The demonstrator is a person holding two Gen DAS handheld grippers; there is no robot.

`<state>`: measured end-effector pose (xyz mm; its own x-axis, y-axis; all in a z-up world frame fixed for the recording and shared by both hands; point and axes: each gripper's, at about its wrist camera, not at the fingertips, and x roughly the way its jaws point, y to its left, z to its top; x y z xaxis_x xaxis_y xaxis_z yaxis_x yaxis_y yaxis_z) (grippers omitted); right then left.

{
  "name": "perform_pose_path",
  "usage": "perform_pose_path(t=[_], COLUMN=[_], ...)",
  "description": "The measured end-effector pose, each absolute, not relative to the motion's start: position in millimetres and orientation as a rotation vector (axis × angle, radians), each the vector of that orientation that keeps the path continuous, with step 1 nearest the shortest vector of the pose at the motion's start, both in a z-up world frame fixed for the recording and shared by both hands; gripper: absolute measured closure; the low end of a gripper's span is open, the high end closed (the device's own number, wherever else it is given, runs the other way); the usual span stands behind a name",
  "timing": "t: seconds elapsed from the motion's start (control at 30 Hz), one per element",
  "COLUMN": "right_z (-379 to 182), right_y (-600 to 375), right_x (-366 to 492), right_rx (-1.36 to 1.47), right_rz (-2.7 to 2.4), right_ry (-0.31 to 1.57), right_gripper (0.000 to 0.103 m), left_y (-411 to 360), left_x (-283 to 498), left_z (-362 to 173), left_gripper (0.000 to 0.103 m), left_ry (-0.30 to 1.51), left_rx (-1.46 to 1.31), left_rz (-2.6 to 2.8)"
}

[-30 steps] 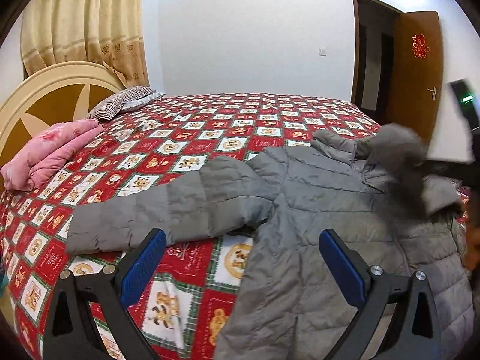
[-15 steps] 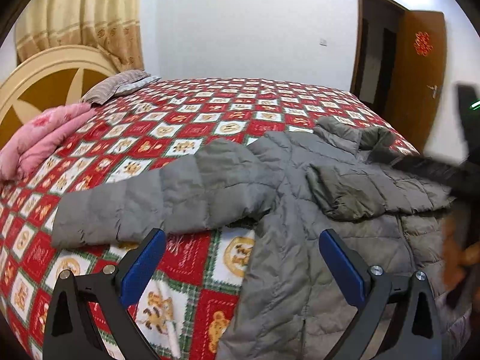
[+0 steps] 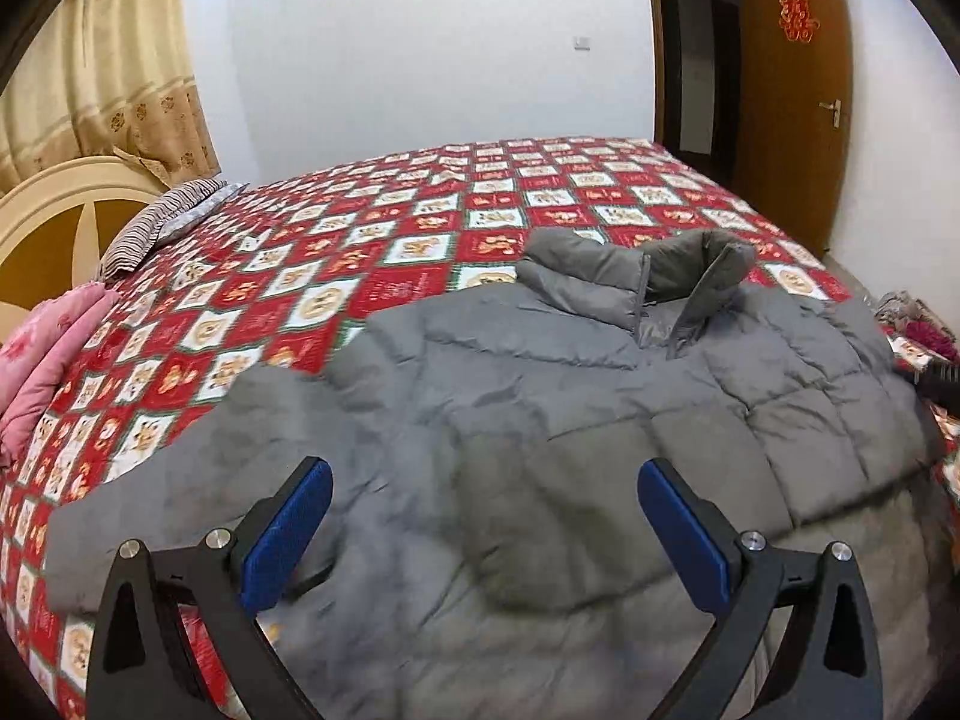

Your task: Fold large clothes

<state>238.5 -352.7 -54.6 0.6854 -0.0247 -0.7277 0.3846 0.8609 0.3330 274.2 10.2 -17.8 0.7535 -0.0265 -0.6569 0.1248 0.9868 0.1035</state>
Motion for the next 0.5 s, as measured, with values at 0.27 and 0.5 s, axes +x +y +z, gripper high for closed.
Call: perform_pose_path(t=[0.27, 0.5], right_z=[-56, -28], right_y=[-339, -335], right_x=[230, 267], right_rx=[0.430, 0.367], right_rz=[-0.237, -0.276], right_ry=[0.789, 0.709], right_gripper=[0.082, 0.080], left_y=[6, 11], left_x=[312, 321], left_z=[-58, -86], left_gripper=[0.001, 0.001], left_ry=[0.756, 0.798], left_rx=[0.201, 0.194], left_rz=[0.040, 0.081])
